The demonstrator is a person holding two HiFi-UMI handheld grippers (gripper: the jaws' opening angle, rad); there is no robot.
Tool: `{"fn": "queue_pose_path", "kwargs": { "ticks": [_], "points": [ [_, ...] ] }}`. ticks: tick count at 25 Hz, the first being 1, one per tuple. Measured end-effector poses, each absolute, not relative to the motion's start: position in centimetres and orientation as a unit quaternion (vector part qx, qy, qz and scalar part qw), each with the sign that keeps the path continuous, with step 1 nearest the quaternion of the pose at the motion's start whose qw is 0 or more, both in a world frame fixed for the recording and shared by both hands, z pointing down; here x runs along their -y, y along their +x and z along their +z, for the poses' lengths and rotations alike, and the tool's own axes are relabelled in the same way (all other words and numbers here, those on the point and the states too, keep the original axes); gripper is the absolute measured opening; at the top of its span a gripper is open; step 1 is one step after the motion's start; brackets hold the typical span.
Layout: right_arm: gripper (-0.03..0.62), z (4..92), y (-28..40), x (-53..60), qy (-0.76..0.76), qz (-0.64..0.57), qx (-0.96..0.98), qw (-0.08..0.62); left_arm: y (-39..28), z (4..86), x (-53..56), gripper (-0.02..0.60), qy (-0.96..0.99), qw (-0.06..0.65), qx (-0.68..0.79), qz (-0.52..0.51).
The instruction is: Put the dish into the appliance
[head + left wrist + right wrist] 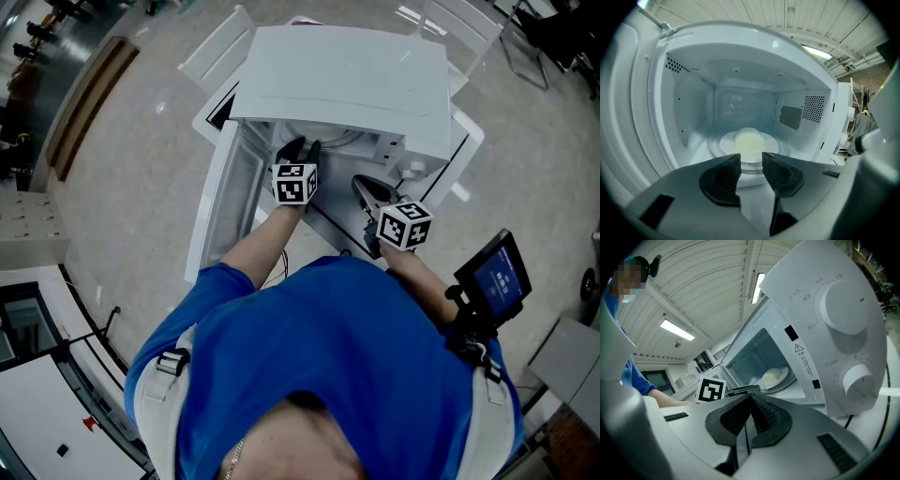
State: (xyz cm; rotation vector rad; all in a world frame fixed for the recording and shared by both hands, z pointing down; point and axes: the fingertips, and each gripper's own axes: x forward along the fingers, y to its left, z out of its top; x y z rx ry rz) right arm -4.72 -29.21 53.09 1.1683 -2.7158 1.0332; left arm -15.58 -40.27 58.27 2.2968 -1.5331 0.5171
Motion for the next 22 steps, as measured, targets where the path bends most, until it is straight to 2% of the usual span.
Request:
{"fn": "queue_pose_path", "kwargs": {
  "ticks": [12, 22],
  "points": [
    [0.002, 52.5, -4.5, 29.8, 0.372, 0.317, 0.872, 0.001, -15.4, 56.6, 37.9, 0.012, 0.816, 0.169, 0.534, 0.142],
    [0.002, 51.9, -4.4, 29.6, 0.373, 0.303, 0.877, -0.001, -14.3, 54.5, 34.5, 0.008, 0.846, 0.205, 0.487, 0.071]
  ]
}}
